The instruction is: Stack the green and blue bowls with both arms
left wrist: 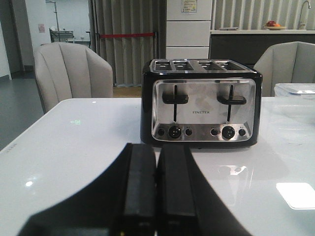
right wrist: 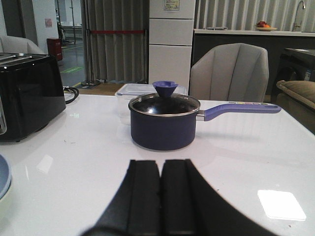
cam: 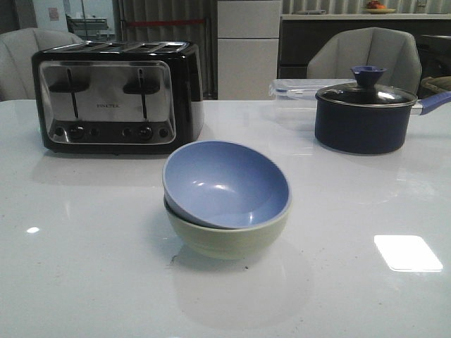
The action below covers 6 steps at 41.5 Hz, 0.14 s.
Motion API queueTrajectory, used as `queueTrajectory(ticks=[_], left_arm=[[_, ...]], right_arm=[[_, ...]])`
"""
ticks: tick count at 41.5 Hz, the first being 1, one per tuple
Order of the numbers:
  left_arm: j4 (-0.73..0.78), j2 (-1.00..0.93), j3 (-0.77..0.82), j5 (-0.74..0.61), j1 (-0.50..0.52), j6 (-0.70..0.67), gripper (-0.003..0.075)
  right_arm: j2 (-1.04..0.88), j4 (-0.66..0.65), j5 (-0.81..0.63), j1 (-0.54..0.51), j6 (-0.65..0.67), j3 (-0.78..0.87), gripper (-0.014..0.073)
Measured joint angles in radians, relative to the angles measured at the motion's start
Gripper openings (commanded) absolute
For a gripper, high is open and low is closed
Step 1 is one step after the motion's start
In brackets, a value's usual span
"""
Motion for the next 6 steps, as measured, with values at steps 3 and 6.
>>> queueTrajectory(ticks=[3, 6], left_arm=[[0.0, 0.0, 0.0, 0.0, 0.0, 0.0, 0.0099], [0.0, 0.0, 0.0, 0.0, 0.0, 0.0, 0.0099]], right_arm=[[0.0, 0.0, 0.0, 0.0, 0.0, 0.0, 0.0057], [0.0, 0.0, 0.0, 0.0, 0.0, 0.0, 0.0057]])
